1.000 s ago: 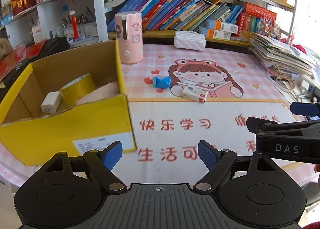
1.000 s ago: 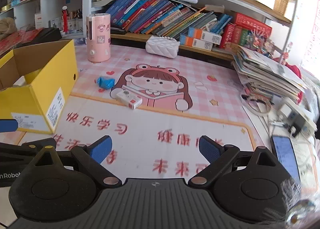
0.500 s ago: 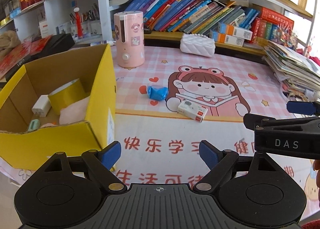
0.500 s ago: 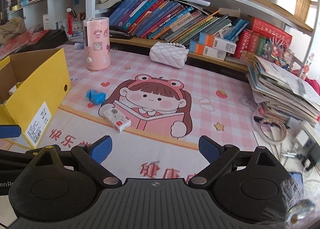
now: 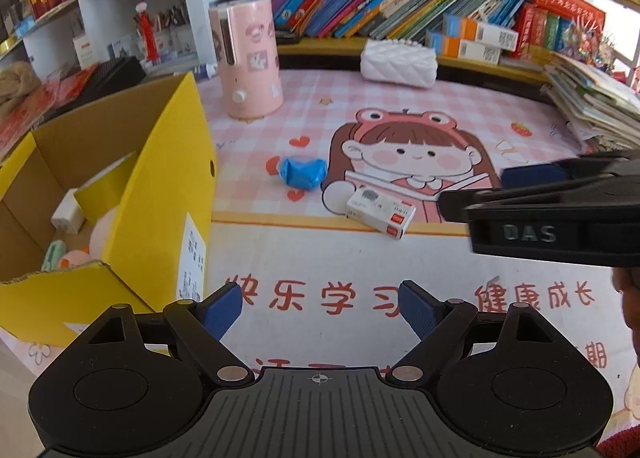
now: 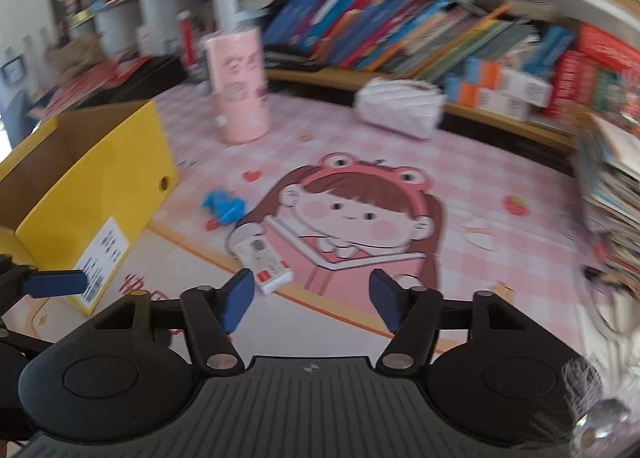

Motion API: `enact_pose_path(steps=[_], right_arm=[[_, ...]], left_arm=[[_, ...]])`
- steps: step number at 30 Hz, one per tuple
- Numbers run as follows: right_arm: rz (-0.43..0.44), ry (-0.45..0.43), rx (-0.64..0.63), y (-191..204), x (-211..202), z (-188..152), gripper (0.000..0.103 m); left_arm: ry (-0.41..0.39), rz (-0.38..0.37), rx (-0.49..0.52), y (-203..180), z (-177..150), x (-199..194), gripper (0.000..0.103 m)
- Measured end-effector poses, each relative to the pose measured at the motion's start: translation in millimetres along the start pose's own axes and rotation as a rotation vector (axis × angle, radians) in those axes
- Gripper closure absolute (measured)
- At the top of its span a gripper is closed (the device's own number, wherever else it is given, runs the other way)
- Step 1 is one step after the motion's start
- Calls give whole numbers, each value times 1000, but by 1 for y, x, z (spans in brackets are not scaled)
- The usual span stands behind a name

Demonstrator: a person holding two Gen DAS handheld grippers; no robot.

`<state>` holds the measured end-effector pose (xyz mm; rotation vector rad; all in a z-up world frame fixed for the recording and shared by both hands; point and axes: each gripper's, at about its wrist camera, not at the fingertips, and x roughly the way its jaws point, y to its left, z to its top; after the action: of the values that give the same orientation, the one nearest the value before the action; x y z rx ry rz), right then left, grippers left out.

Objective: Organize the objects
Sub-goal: 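Move both tools toward the white card and blue crumpled item on the mat, then grasp the white card with the right tool while the left tool grasps the blue item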

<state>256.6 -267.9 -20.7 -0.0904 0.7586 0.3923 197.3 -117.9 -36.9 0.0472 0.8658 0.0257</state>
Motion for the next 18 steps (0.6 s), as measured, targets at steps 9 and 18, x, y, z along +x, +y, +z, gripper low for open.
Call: enact_pose_path(steps=[9, 18], right_arm=[[125, 108, -194, 15, 63, 17, 44], [176, 214, -291, 27, 104, 24, 46]], left_arm=[[27, 32, 13, -3, 3, 11, 16], [36, 47, 38, -4, 5, 15, 16]])
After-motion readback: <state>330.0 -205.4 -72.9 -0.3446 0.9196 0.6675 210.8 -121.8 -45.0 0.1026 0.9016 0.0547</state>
